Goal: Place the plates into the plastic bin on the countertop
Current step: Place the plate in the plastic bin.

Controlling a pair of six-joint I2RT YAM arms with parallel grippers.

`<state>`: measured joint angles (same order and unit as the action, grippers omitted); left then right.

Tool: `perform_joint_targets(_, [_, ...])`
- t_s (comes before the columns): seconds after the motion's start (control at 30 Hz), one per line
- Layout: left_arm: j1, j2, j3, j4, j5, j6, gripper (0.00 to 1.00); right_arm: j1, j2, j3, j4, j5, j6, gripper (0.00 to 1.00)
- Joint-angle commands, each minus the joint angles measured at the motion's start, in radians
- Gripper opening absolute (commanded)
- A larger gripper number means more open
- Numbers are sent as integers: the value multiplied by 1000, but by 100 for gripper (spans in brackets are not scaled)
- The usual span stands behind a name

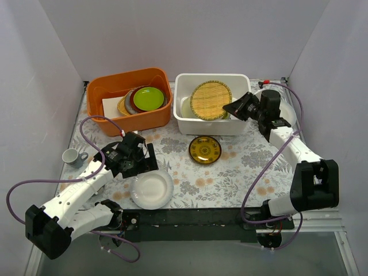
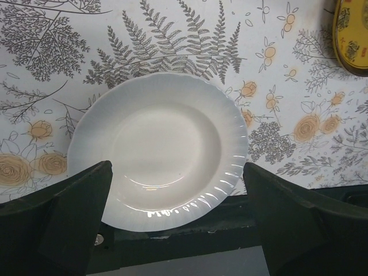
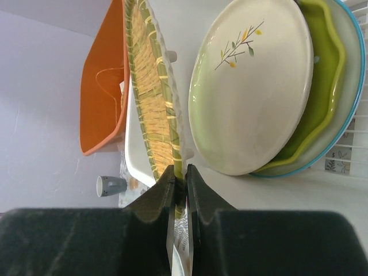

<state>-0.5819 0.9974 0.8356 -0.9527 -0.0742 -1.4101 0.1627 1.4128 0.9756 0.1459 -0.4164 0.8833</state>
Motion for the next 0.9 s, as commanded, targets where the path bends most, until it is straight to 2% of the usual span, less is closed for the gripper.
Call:
perform_joint_targets(0.0, [-13, -9, 31, -32, -55, 3, 98, -20, 52, 80, 150, -42, 20, 1])
perform_joint_targets(0.33, [-18, -13, 11, -4, -30, 2, 98, -35, 196, 129, 187, -88, 43, 1])
perform_joint_targets(0.5, [-24, -14, 5, -20, -25, 8, 98, -40, 247, 189, 101, -79, -15, 2])
perform_joint_targets(0.87, [-29, -22, -15, -12, -18, 0, 98, -58, 302, 196, 57, -85, -47, 9])
